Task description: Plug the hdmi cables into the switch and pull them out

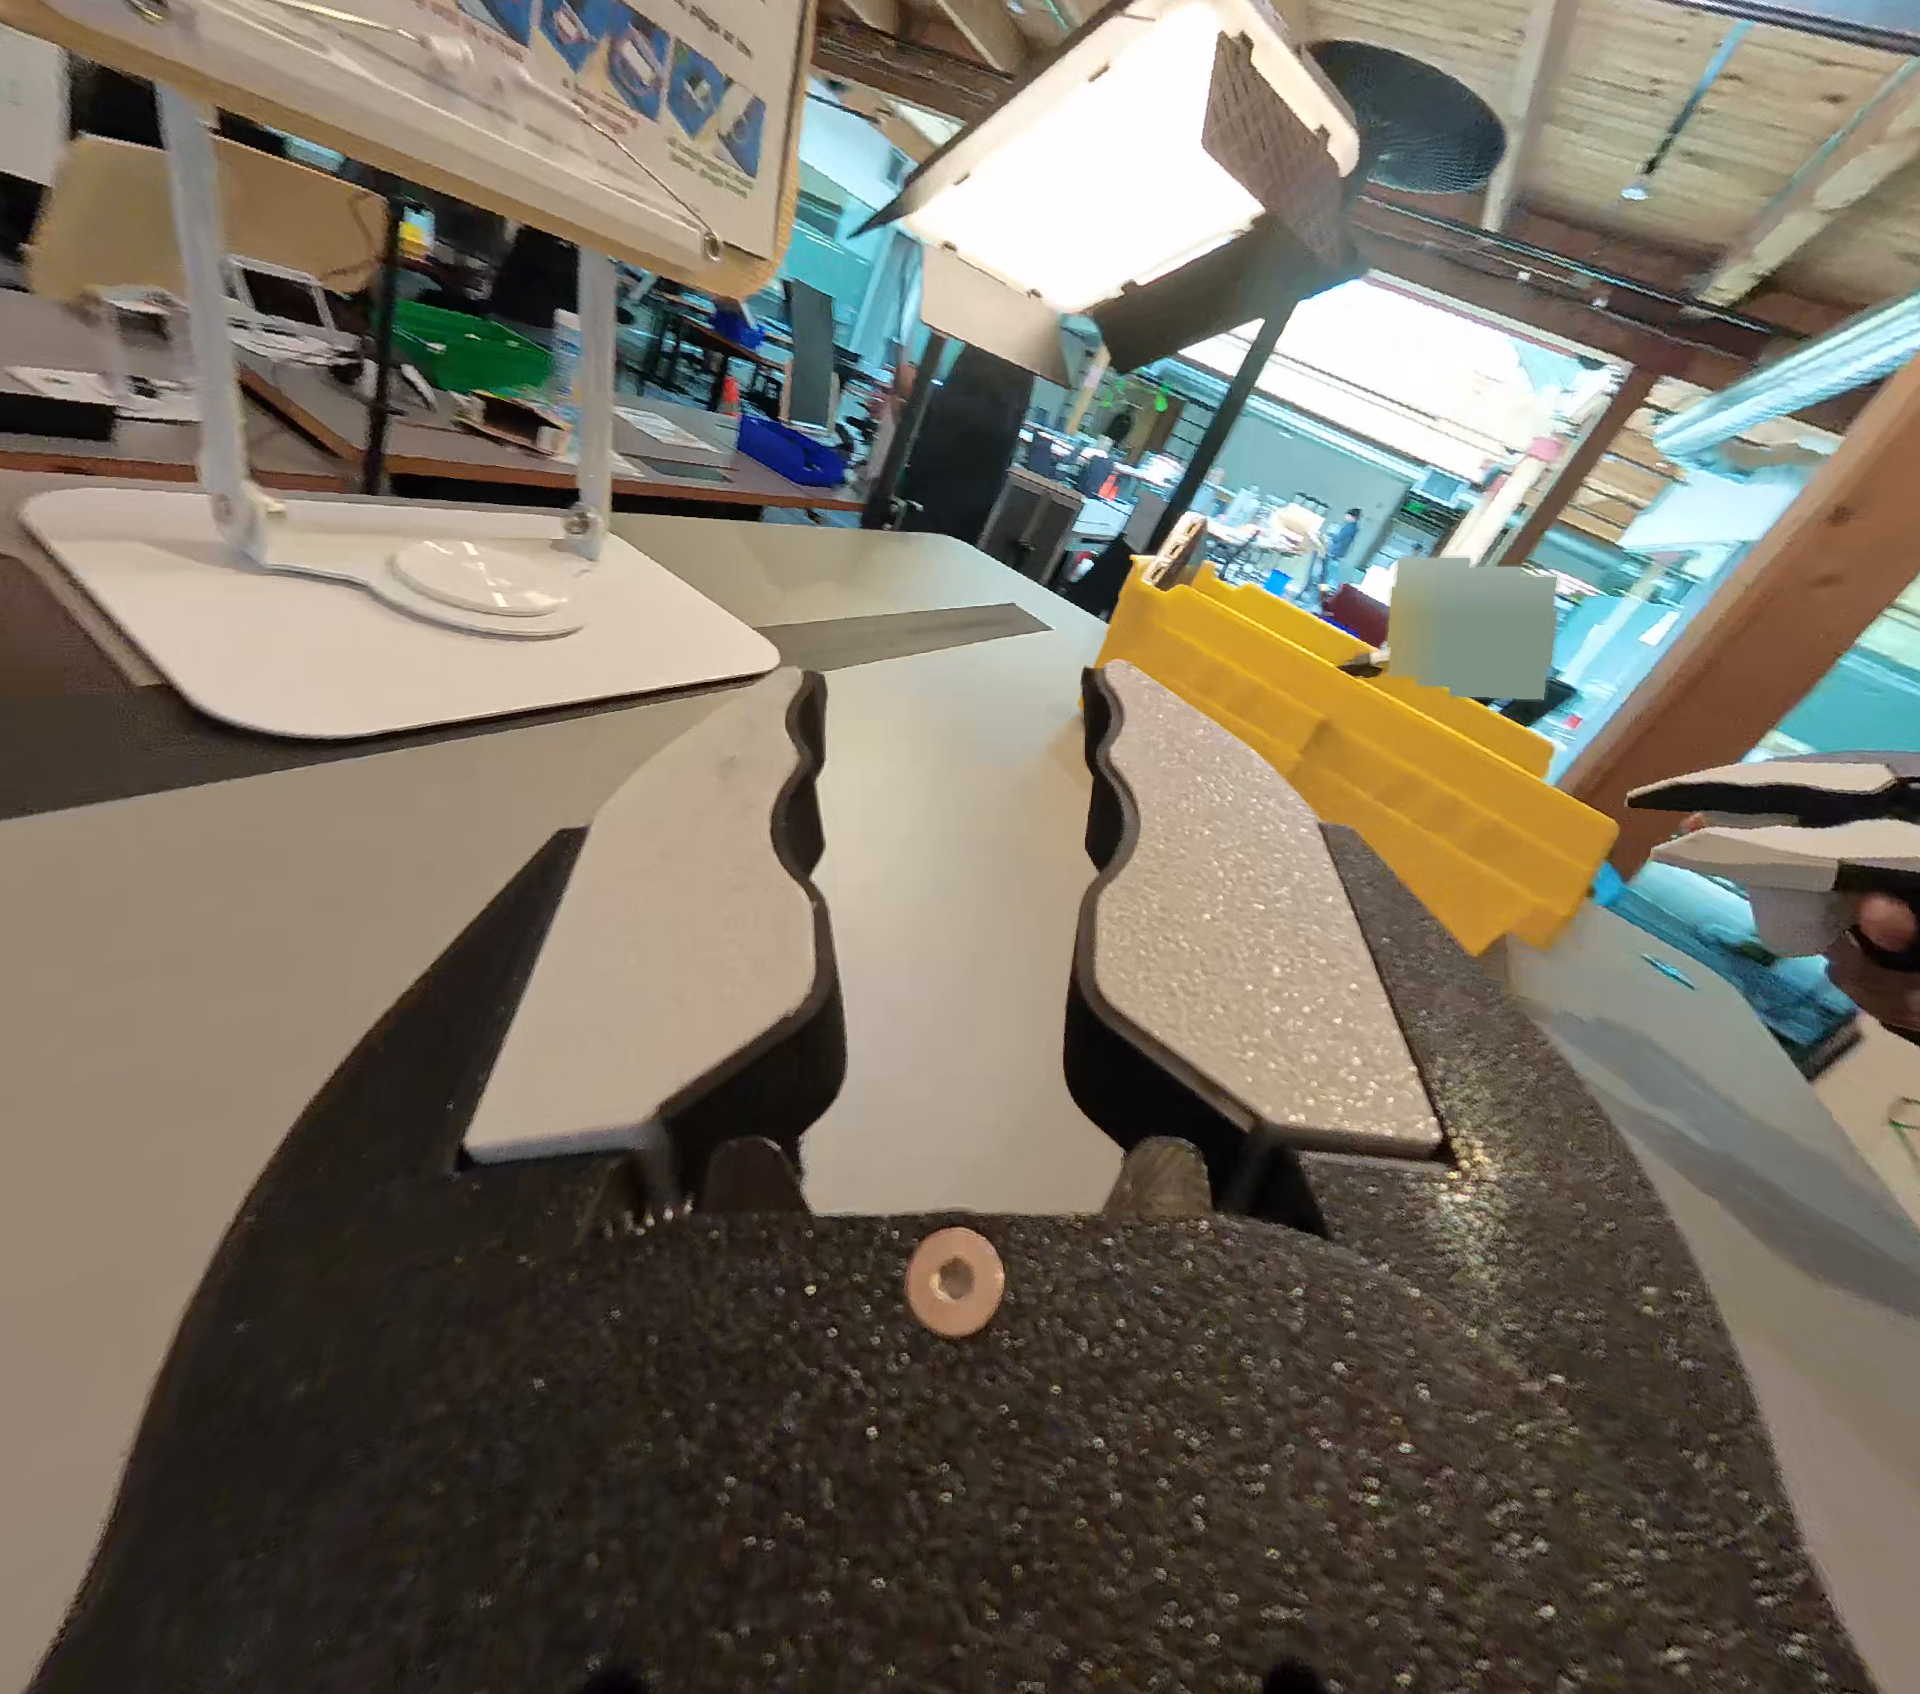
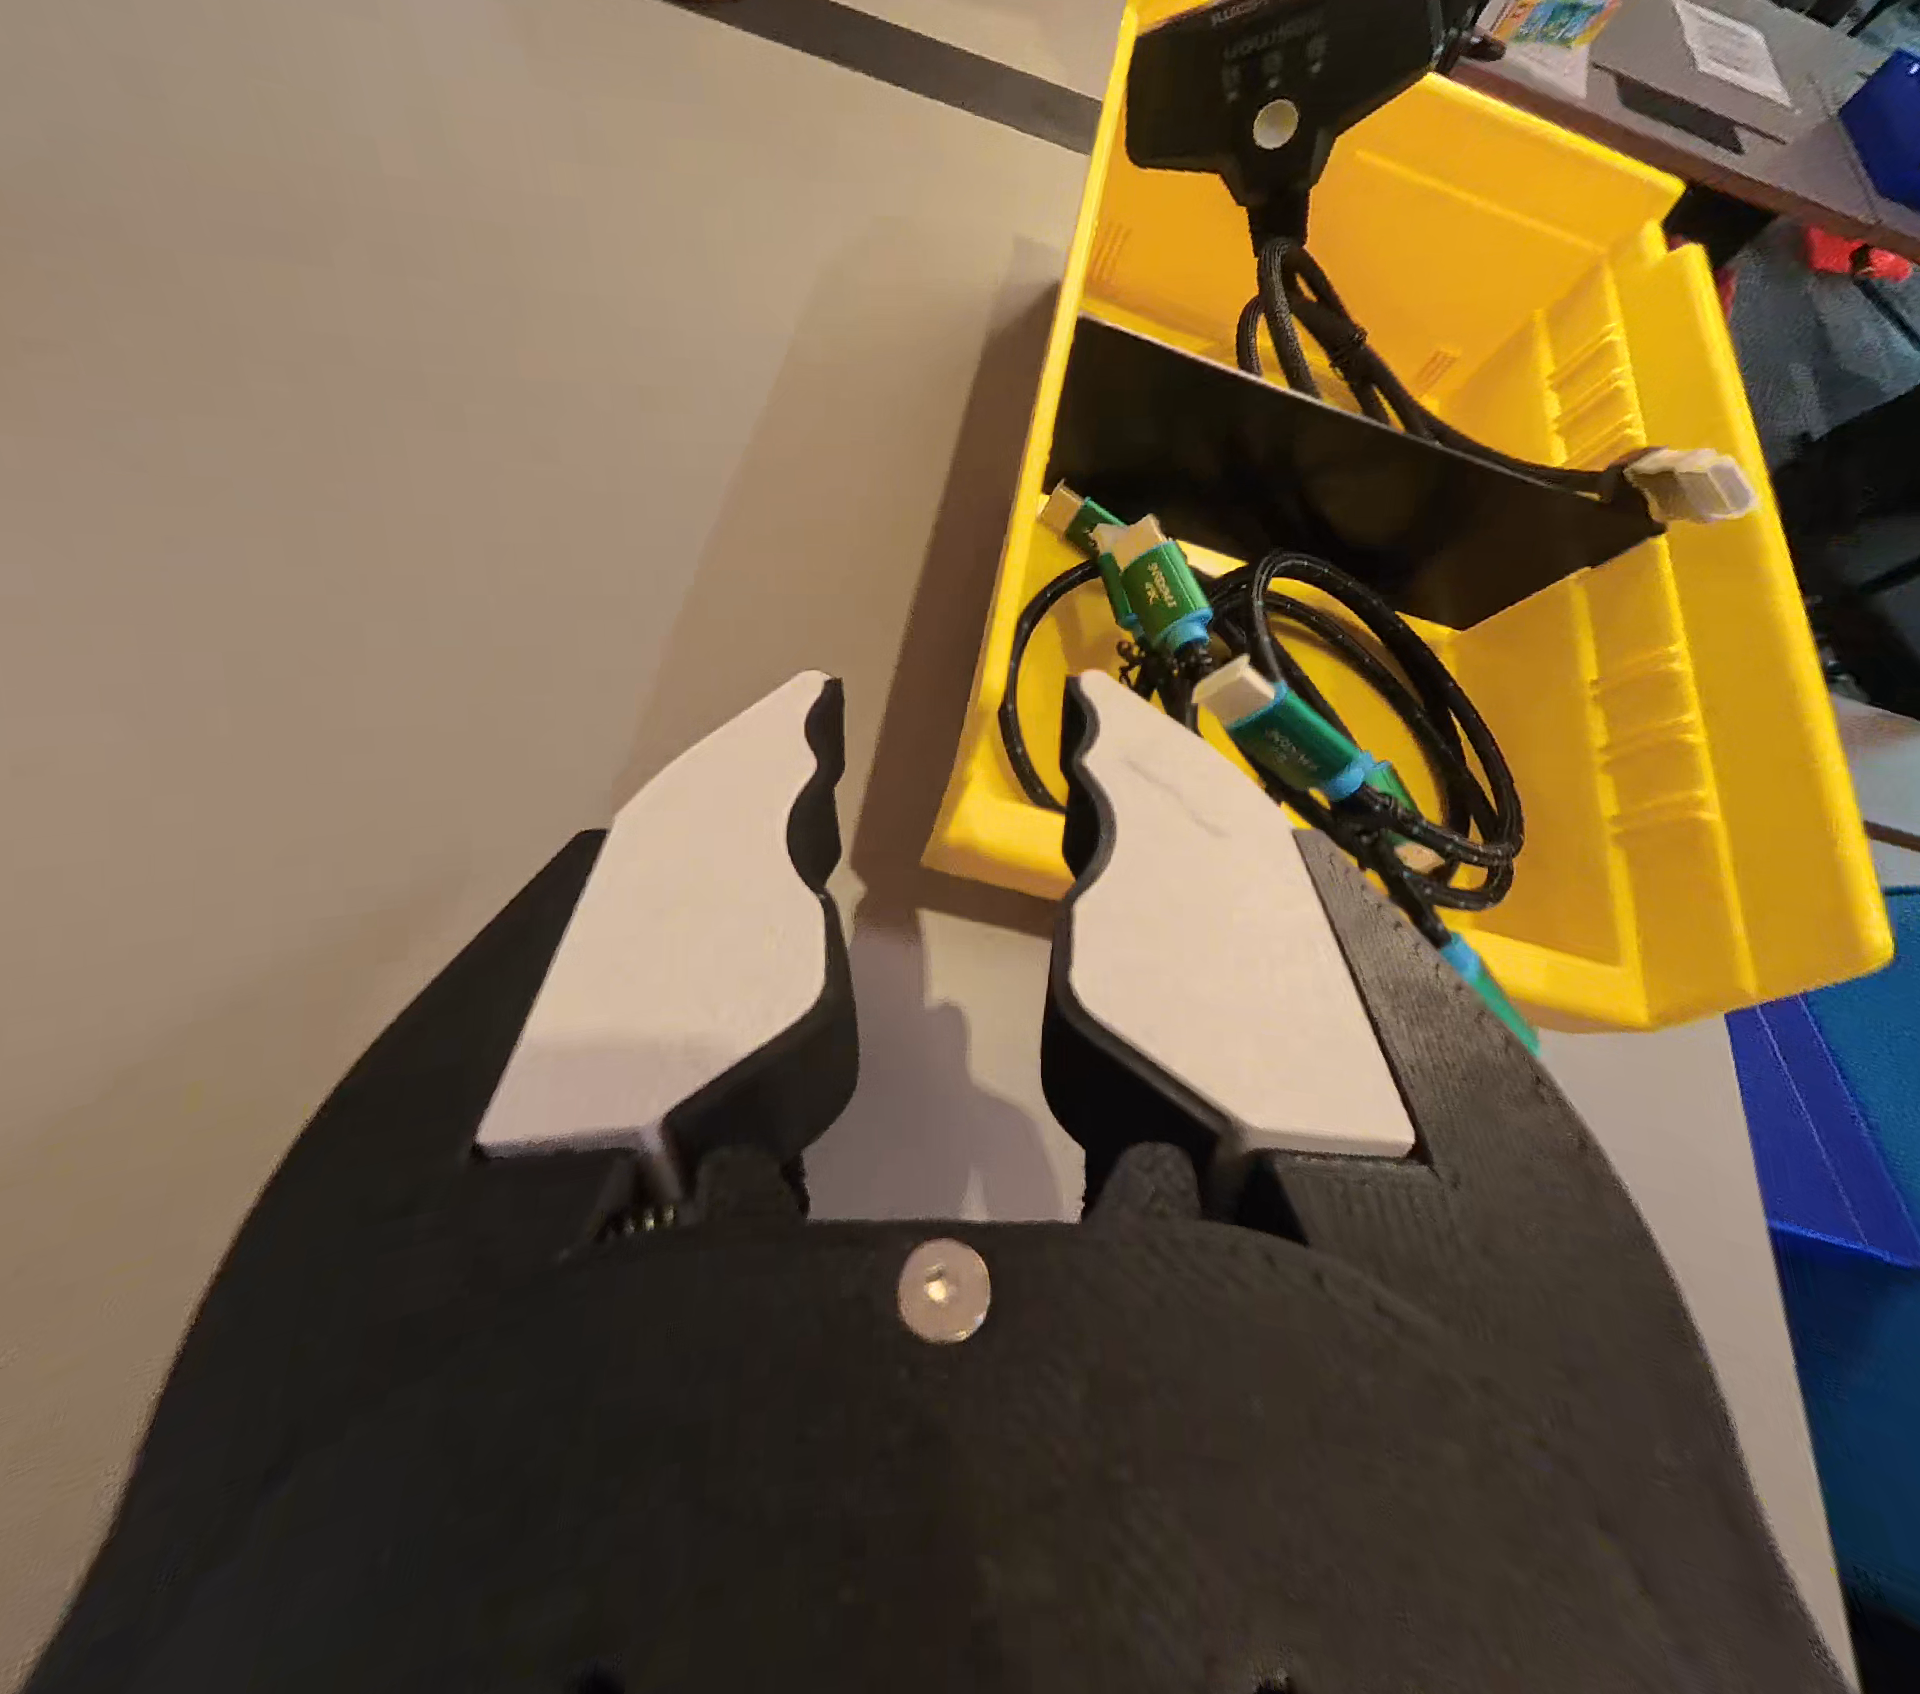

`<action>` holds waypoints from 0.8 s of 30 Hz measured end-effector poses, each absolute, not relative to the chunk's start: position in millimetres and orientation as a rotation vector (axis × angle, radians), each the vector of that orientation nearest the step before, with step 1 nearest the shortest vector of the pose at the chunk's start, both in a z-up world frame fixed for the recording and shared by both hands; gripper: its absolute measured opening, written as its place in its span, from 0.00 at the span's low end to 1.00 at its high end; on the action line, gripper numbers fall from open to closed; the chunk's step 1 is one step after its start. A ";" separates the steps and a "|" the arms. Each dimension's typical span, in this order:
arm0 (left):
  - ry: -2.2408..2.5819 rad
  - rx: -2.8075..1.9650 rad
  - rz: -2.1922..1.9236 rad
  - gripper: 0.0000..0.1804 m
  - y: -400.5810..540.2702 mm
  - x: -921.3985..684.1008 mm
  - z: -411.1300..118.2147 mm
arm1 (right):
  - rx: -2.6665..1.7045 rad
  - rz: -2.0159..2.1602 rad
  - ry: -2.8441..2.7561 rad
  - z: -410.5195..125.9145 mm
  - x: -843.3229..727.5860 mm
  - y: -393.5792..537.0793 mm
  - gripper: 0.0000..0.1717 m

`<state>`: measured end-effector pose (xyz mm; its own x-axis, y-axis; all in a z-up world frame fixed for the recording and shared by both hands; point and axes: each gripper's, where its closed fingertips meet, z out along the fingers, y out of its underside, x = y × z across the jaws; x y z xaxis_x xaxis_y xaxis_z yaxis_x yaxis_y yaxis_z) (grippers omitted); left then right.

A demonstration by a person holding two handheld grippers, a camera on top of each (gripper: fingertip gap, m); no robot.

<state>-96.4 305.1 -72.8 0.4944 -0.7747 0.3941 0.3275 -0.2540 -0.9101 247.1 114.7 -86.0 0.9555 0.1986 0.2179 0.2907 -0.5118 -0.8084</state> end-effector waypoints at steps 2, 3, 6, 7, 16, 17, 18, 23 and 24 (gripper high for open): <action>0.358 -1.486 -1.035 0.27 291.9 -108.4 -72.4 | -2.153 -0.108 -0.356 -89.2 248.3 126.8 0.23; 0.337 -1.487 -1.005 0.27 283.6 -114.3 -72.4 | -2.182 -0.107 -0.367 -94.6 248.9 132.3 0.23; 0.262 -1.482 -0.905 0.27 256.2 -135.3 -71.7 | -2.275 -0.147 -0.427 -116.7 254.3 146.3 0.22; 0.226 -1.484 -0.859 0.28 247.3 -144.8 -71.7 | -2.286 -0.151 -0.453 -122.5 254.8 150.5 0.21; -0.095 -1.641 0.379 0.38 124.2 -326.1 -54.2 | -2.252 -0.098 -0.546 -139.1 262.2 160.3 0.09; -0.123 -1.670 0.460 0.38 114.8 -343.6 -50.4 | -2.250 -0.106 -0.552 -139.1 263.6 160.0 0.09; -0.143 -1.738 0.520 0.38 110.4 -359.0 -53.6 | -2.249 -0.112 -0.555 -139.1 264.7 159.8 0.09; -0.205 -2.286 0.434 0.29 105.3 -392.7 -130.9 | -2.247 -0.103 -0.550 -139.6 267.4 160.6 0.07; -0.181 -2.291 0.402 0.13 105.5 -391.0 -134.5 | -2.249 -0.102 -0.550 -139.5 268.9 160.4 0.07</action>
<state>-391.0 105.5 -134.5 0.9397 0.2535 -0.2297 0.0043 -0.6802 -0.7330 268.9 160.4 -139.5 0.9022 0.3545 0.2459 0.4191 -0.5848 -0.6946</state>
